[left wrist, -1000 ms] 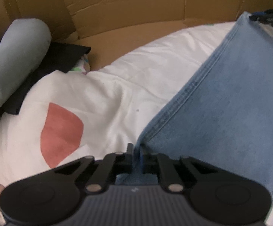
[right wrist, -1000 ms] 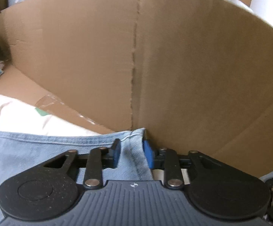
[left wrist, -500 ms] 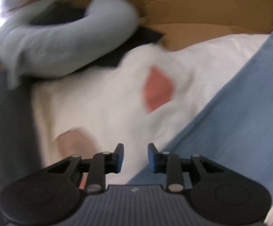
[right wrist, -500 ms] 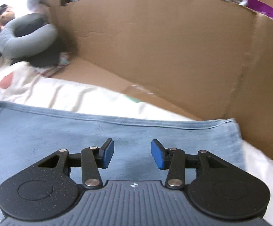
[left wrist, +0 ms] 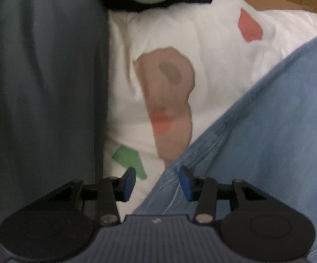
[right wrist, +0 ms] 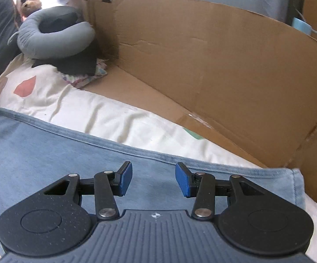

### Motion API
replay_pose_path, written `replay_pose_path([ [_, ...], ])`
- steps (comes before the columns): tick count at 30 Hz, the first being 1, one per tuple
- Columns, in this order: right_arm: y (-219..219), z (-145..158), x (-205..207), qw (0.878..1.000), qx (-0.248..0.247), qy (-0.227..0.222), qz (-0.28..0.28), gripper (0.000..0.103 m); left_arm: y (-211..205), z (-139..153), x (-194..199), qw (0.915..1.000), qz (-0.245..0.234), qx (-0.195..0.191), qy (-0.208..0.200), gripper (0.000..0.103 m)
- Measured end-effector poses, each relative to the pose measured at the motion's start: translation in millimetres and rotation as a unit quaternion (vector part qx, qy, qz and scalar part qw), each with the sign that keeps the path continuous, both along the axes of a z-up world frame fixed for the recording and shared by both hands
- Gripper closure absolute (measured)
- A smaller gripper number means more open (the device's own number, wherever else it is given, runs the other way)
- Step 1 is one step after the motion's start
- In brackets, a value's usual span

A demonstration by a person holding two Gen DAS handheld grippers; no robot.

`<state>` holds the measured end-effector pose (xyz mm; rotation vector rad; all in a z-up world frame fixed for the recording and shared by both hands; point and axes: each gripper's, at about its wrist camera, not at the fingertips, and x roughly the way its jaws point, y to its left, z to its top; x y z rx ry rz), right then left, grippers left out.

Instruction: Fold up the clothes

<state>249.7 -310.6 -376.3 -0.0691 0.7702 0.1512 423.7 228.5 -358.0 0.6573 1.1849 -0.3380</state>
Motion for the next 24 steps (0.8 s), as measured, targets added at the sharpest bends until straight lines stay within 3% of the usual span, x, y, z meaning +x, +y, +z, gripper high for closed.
replay_pose_path([
  [6, 18.5, -7.7, 7.3, 1.000, -0.003, 0.011, 0.022, 0.052, 3.1, -14.8, 1.7, 0.9999, 0.010, -0.003, 0.000, 0.060],
  [9, 27.8, -11.5, 10.9, 0.999, -0.004, 0.017, 0.033, 0.052, -3.5, -22.6, 4.4, 0.9999, -0.002, -0.004, 0.010, 0.075],
  [11, 34.0, -14.1, 13.4, 0.999, -0.005, 0.021, 0.041, 0.052, -8.7, -26.1, 3.3, 0.9995, -0.020, -0.001, 0.022, 0.091],
  [13, 39.1, -16.3, 15.9, 0.999, -0.003, 0.024, 0.049, 0.052, -13.5, -29.0, 2.6, 0.9987, -0.037, 0.003, 0.034, 0.098],
  [18, 48.0, -20.8, 22.6, 0.997, 0.009, 0.031, 0.070, 0.052, -10.4, -20.1, 13.3, 0.9961, -0.049, 0.004, 0.073, 0.093],
  [22, 54.1, -24.0, 27.8, 0.996, 0.017, 0.035, 0.084, 0.052, -8.5, -16.5, 18.2, 0.9954, -0.058, 0.019, 0.074, 0.069],
  [24, 54.3, -25.6, 30.7, 0.996, 0.017, 0.036, 0.084, 0.051, -9.8, -20.3, 20.4, 0.9949, -0.060, 0.025, 0.077, 0.068],
])
